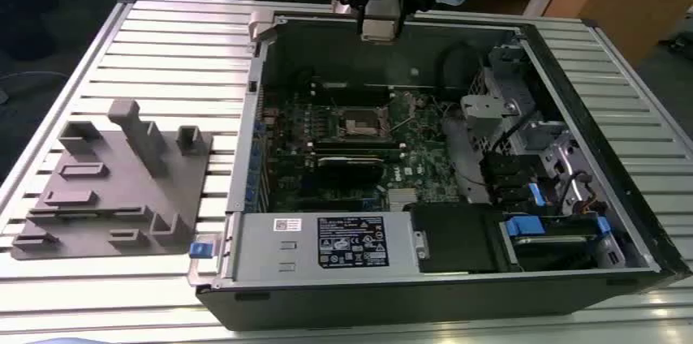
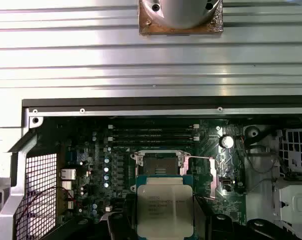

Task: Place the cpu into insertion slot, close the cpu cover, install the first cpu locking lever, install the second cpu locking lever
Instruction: 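Place the cpu into insertion slot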

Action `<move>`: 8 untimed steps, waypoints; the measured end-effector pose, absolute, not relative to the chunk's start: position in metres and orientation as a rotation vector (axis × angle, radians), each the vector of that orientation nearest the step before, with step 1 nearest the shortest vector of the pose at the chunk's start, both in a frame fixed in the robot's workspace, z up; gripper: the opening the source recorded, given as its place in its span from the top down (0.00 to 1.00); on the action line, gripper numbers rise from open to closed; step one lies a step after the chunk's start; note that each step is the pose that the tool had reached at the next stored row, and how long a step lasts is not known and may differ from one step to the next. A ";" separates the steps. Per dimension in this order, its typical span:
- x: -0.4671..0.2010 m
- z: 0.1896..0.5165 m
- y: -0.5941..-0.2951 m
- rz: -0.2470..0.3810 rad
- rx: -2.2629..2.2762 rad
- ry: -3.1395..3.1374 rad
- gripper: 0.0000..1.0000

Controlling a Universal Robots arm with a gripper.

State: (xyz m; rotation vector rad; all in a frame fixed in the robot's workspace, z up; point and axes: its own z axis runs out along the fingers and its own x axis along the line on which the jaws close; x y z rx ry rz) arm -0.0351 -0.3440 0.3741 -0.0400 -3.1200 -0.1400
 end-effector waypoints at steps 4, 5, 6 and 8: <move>-0.035 0.374 -0.344 -0.140 -0.040 -3.120 0.46; -0.035 0.374 -0.344 -0.140 -0.040 -3.120 0.46; -0.035 0.373 -0.344 -0.140 -0.040 -3.120 0.46; -0.035 0.373 -0.344 -0.140 -0.040 -3.120 0.46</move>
